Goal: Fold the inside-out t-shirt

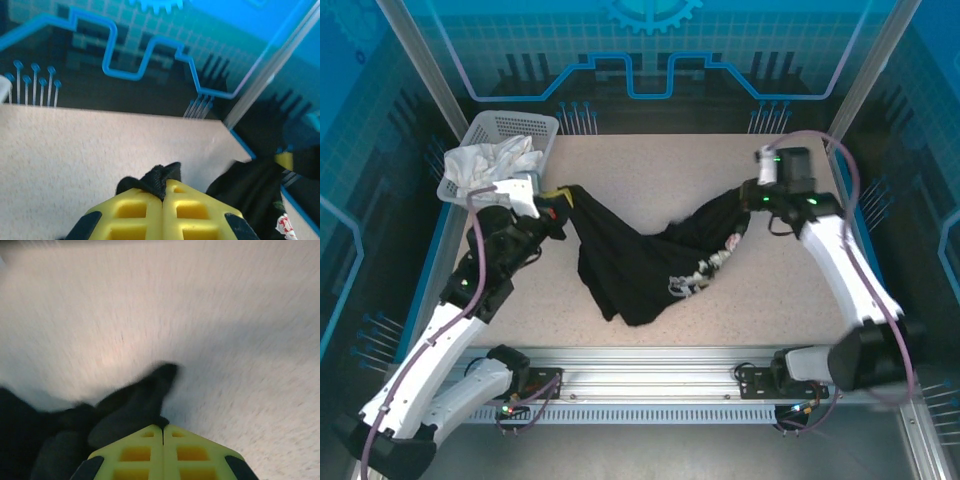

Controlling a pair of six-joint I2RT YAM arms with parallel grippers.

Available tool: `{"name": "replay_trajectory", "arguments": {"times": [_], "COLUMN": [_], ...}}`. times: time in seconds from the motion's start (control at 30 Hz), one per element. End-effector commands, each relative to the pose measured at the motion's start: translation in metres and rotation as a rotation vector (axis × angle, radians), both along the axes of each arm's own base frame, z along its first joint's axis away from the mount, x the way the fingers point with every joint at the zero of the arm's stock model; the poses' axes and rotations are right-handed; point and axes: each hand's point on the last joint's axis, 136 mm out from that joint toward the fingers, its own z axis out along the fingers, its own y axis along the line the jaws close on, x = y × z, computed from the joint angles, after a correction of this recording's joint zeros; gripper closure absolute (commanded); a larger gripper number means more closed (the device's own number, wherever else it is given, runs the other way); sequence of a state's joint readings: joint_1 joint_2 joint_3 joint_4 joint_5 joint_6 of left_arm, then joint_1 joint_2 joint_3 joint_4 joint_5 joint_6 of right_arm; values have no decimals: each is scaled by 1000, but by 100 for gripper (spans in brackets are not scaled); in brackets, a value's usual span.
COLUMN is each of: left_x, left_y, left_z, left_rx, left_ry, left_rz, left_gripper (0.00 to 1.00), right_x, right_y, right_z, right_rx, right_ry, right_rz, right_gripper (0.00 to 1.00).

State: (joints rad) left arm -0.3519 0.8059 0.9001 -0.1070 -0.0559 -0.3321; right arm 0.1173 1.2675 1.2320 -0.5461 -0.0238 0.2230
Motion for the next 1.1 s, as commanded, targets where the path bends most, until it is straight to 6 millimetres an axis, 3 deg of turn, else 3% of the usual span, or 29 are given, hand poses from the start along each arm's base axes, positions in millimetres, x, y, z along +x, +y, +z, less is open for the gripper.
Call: {"name": "replay_trajectory", "arguments": {"times": [0.0, 0.13, 0.23, 0.3, 0.37, 0.43, 0.5, 0.57, 0.63, 0.67, 0.73, 0.87, 0.93, 1.07], "left_x": [0, -6, -10, -9, -5, -2, -1, 0, 1, 1, -1, -5, -7, -9], "left_y": [22, 54, 68, 69, 71, 75, 80, 81, 79, 77, 72, 66, 64, 60], "left_z": [66, 113, 138, 146, 144, 132, 115, 94, 67, 53, 23, -19, -32, -45], "left_rx": [-115, -172, -187, -175, -162, -136, -114, -83, -52, -41, -34, -36, -39, -41], "left_ry": [-132, -222, -270, -282, -269, -235, -195, -146, -71, -32, 46, 130, 161, 185], "left_rz": [71, 162, 194, 188, 198, 215, 234, 228, 209, 199, 172, 138, 127, 106], "left_gripper": [100, 100, 100, 100, 100, 100, 100, 100, 100, 100, 100, 100, 100, 100], "right_x": [-21, -51, -65, -69, -69, -71, -80, -99, -125, -133, -141, -123, -107, -78], "right_y": [-2, -19, -18, -11, 1, 21, 39, 58, 73, 76, 74, 78, 83, 94], "right_z": [52, 102, 116, 111, 91, 50, -4, -73, -130, -145, -158, -147, -143, -157], "right_rx": [108, 105, 134, 161, 188, 222, 220, 200, 177, 160, 100, 48, 11, -38], "right_ry": [-125, -259, -295, -296, -265, -198, -90, 60, 195, 233, 258, 209, 218, 298], "right_rz": [-7, -69, -73, -64, -48, -19, -8, 8, 21, 31, 23, 52, 76, 122], "right_gripper": [100, 100, 100, 100, 100, 100, 100, 100, 90, 84, 68, 48, 46, 45]}}
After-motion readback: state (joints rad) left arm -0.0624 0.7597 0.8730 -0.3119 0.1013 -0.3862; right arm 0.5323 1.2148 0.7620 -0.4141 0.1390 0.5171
